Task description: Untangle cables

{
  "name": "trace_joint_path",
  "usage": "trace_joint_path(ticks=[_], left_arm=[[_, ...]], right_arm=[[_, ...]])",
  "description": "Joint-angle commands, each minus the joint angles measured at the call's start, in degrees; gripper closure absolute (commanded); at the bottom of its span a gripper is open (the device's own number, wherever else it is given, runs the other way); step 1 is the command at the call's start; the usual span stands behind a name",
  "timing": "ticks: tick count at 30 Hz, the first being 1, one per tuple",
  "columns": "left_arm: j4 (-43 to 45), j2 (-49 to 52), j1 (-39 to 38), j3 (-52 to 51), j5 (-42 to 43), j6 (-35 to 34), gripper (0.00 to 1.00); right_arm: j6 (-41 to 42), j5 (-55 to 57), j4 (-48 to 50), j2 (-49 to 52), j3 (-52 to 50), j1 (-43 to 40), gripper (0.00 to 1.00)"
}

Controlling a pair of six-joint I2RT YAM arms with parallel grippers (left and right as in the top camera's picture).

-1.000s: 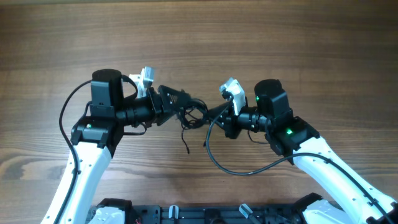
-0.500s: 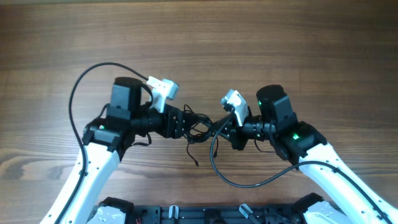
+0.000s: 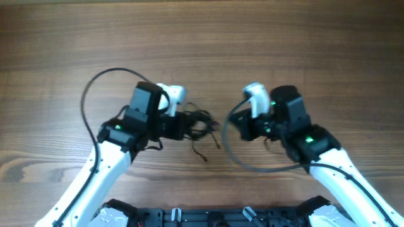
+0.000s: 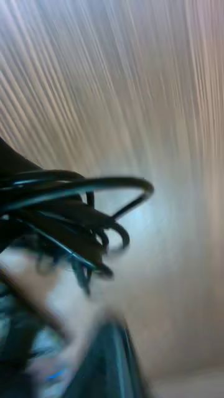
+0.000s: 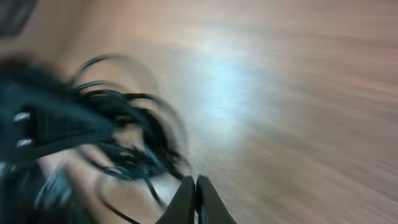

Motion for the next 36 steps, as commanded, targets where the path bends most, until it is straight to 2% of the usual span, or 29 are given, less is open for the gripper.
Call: trace_joint_path(ticks=[1,3,6,7,10,12,17,19,22,27,31,36], left_arm=[[-0.42,0.22,4.55,-0.11,-9.51,-13.66,0.96],[-0.09,0.22,4.94,-0.11,-9.22,-15.58,0.96],[1.2,0.22,4.94,-0.11,-6.32,-15.93,0.96],[1.95,0.22,4.94,-0.11,-4.66,-15.91,0.96],[4.92,0.22,4.94,-0.11,2.64,-12.87,0.96],[6.16,0.22,4.98,-0.11,4.66,-12.9,0.96],[7.85,0.22,4.98,-0.11,10.08,-12.9,0.96],[7.82,0.22,4.98,-0.11,11.54,-12.94,0.96],[7.82,0.22,4.98,-0.11,11.85,-13.16,0.96],[7.82,0.22,4.98,-0.11,14.38,-16.63,0.96],[7.82,0.22,4.98,-0.11,19.17,-16.59,0.96],[7.76,0.22,4.98,-0.11,19.34,-16.55,0.96]], right_arm=[[7.67,9.42,-0.13,-2.1,0.11,-4.22,0.96],[7.8,7.61,-0.11,-2.01,0.11,-4.2,0.89],[7.1,2.01,-0.11,-1.75,0.11,-4.2,0.66],[6.16,0.59,-0.13,-1.57,0.09,-4.2,0.63],[-4.22,-4.87,-0.17,-1.16,0.09,-3.17,0.41],[-9.7,-4.74,-0.74,-0.39,0.09,-1.86,0.34],[-10.58,-2.14,0.52,3.26,0.09,0.15,0.3],[-8.04,-2.19,2.4,5.09,0.09,0.15,0.3],[-7.19,-6.14,4.92,6.34,0.09,0.17,0.29],[-7.15,-4.85,6.64,6.49,0.09,1.6,0.27],[-2.54,2.99,6.99,6.51,0.09,2.97,0.27],[4.22,12.5,8.9,6.49,0.09,3.1,0.27]])
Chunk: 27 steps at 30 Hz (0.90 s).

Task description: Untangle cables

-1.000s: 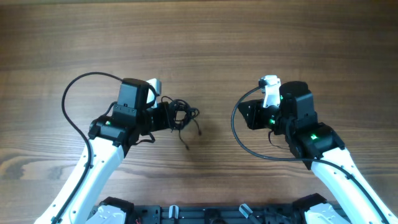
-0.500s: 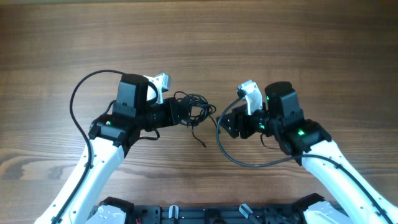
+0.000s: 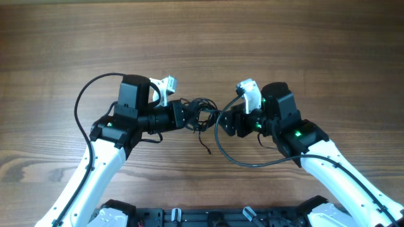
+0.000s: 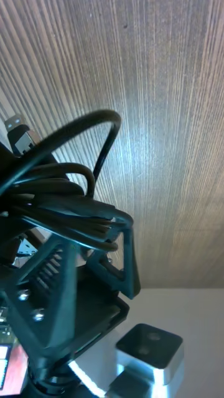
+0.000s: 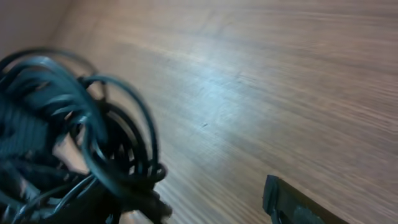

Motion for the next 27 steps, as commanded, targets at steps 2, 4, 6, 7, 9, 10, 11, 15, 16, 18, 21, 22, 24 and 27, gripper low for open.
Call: trace_joint_path(ticks=[2,4,6,7,9,10,11,15,16,18,21,22,24,27], left_arm=[[0.33,0.0,0.24,-0.04,5.22,-0.09,0.96],[0.33,0.0,0.24,-0.04,5.57,-0.09,0.96],[0.5,0.0,0.24,-0.04,5.33,-0.09,0.96],[0.79,0.0,0.24,-0.04,5.07,-0.11,0.96],[2.19,0.0,0.24,-0.04,4.55,-0.15,0.96],[3.26,0.0,0.24,-0.04,4.15,-0.31,0.96],[4.35,0.0,0.24,-0.04,3.23,-1.4,0.96],[8.17,0.0,0.24,-0.04,2.29,-5.09,0.96],[8.39,0.0,0.24,-0.04,2.27,-5.07,0.96],[8.48,0.0,0.24,-0.04,0.81,-5.09,0.96],[8.55,0.0,0.24,-0.04,-6.03,-9.66,0.96],[8.72,0.0,0.24,-0.04,-6.84,-10.75,0.96],[9.11,0.0,0.24,-0.04,-6.93,-10.8,0.96],[8.61,0.0,0.26,-0.04,-6.95,-8.66,0.96]], right_arm=[[7.45,9.94,3.21,0.59,0.09,0.2,0.27],[7.41,9.75,4.26,0.59,0.09,0.2,0.26],[7.19,6.84,4.04,0.59,0.09,0.2,0.27],[7.17,4.66,3.52,0.59,0.09,0.2,0.27],[7.19,0.28,2.12,0.59,0.09,0.2,0.39],[7.17,-3.15,1.33,0.59,0.09,0.24,0.53],[7.13,-7.17,0.68,0.59,0.09,0.46,0.59],[-0.37,-13.51,0.46,0.59,0.09,2.47,0.78],[-0.02,-13.6,0.46,0.59,0.09,2.97,0.92],[0.0,-16.76,0.37,0.57,0.09,5.38,0.95],[2.05,-18.84,0.55,0.57,0.09,9.77,0.93],[1.55,-18.8,0.52,0.57,0.09,10.75,0.9],[1.4,-16.87,0.37,0.57,0.09,11.82,0.64],[5.27,-9.05,-1.18,0.48,0.09,11.04,0.0]])
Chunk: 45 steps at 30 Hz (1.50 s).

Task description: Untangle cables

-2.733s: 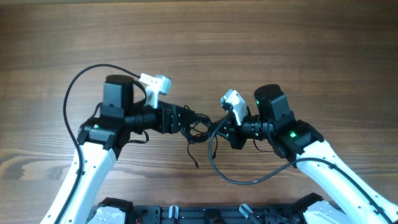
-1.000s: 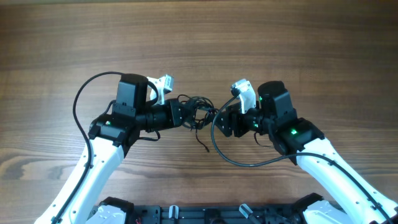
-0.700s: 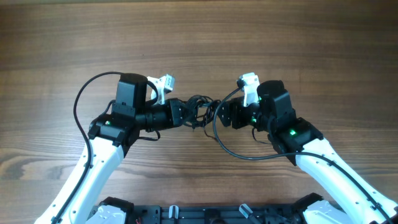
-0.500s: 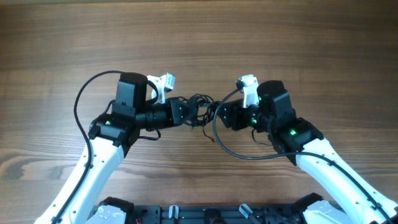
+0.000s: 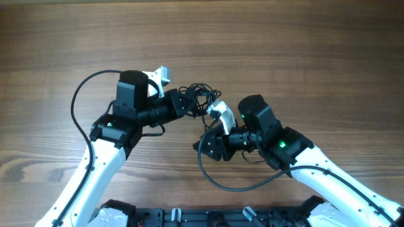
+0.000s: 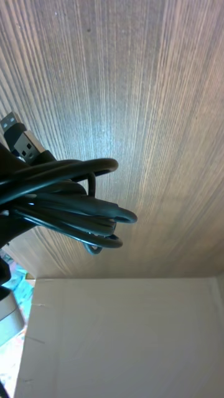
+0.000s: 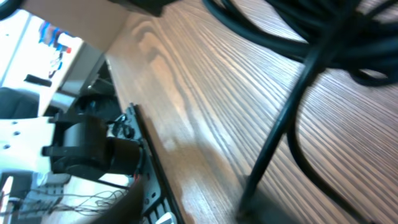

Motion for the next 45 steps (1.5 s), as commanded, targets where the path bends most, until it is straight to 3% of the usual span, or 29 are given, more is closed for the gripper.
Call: trace_joint_path(ticks=[1,4,10,16,22,32,41,45], left_arm=[[0.0,0.0,0.11,0.07,-1.42,1.42,0.96],[-0.9,0.0,1.84,0.07,-1.44,1.7,0.96],[-1.7,0.0,7.45,0.07,4.83,4.66,0.96],[-2.56,0.0,7.32,0.07,12.66,6.21,0.96],[-5.01,0.0,7.32,0.04,13.27,6.21,0.96],[-5.2,0.0,7.32,0.04,18.8,6.21,0.96],[-6.01,0.0,4.92,0.04,19.47,6.23,0.96],[-5.03,-0.02,1.22,0.04,21.79,6.23,0.96]], right_arm=[[3.82,7.48,-1.55,0.22,0.09,-1.05,0.0],[3.67,11.78,-3.65,-1.88,0.09,-2.62,0.0],[5.95,36.63,-3.43,-9.64,0.09,-5.9,0.0],[3.69,34.62,2.69,-3.93,0.09,-5.95,0.01],[6.88,29.68,11.96,1.53,0.09,-5.95,0.01],[8.79,29.0,16.44,6.23,0.09,-5.95,0.0],[12.87,32.35,26.91,7.3,0.09,-5.95,0.0],[12.81,39.15,25.51,8.28,0.09,-6.01,0.0]])
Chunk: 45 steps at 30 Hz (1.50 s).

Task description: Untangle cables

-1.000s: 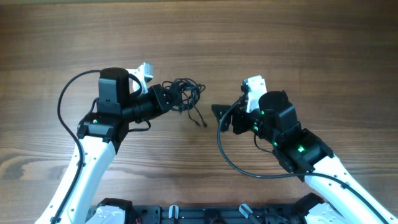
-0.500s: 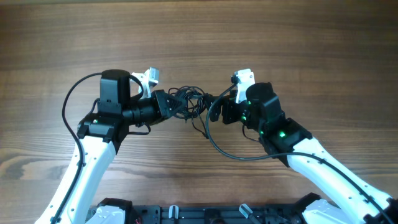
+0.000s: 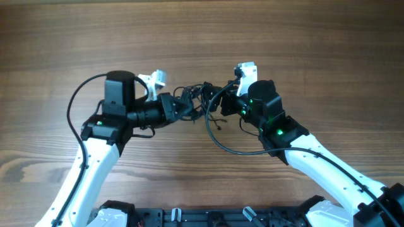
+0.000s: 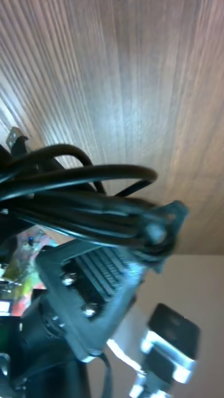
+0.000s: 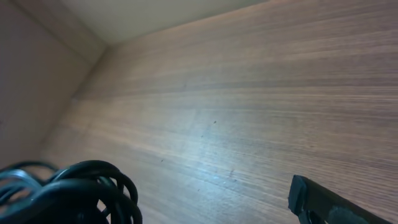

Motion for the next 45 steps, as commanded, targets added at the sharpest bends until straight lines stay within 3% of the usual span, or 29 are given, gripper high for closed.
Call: trace_joint_path(ticks=[1,6,15,19,23,28,31,36,38,39,41,42,45], left_arm=[[1.03,-0.07,-4.0,0.07,9.46,1.51,0.96],[3.39,-0.55,-2.91,0.07,20.02,5.92,0.96],[5.6,-1.03,-1.66,0.07,21.14,5.92,0.96],[5.57,-1.03,-1.68,0.07,12.0,4.9,0.96],[5.81,-1.03,-1.88,0.07,3.85,-4.74,0.94],[5.84,-0.74,-4.0,0.07,1.38,-4.9,0.94],[7.15,-0.68,-3.93,0.07,1.9,-6.8,0.94],[7.04,-0.48,-3.96,0.07,2.69,-7.52,0.94],[6.84,-0.48,-4.17,0.07,4.24,1.79,0.92],[5.75,-0.48,-4.55,0.07,4.48,10.12,0.91],[3.87,-0.37,-5.6,0.04,0.07,24.48,0.87],[3.72,-0.37,-6.14,0.07,-2.62,28.04,0.86],[4.28,-0.37,-8.09,0.07,-11.02,39.43,0.86]], right_arm=[[1.4,8.39,-0.2,1.75,0.55,-0.33,0.0],[1.44,10.6,-2.27,2.54,0.55,-7.41,0.0],[1.33,9.75,-15.26,2.51,0.55,-23.1,0.0],[1.22,7.06,-15.69,2.43,0.55,-24.17,0.0],[0.5,4.92,-17.53,1.7,0.55,-24.17,0.0],[-11.93,-18.75,-17.68,-1.01,0.55,-24.37,0.01],[-20.35,-33.88,-17.73,-3.08,0.55,-26.36,0.11],[-26.58,-51.78,-16.94,-3.5,0.55,-27.69,0.09],[-26.73,-58.21,-16.22,-3.5,0.55,-27.71,0.09],[-23.43,-59.1,-15.43,-3.52,0.55,-27.71,0.12],[-11.76,-58.88,-13.29,-3.52,0.55,-27.71,0.3],[-7.3,-58.93,-12.57,-3.52,0.55,-27.71,0.37],[1.49,-60.22,-11.28,-3.52,0.55,-27.71,0.47]])
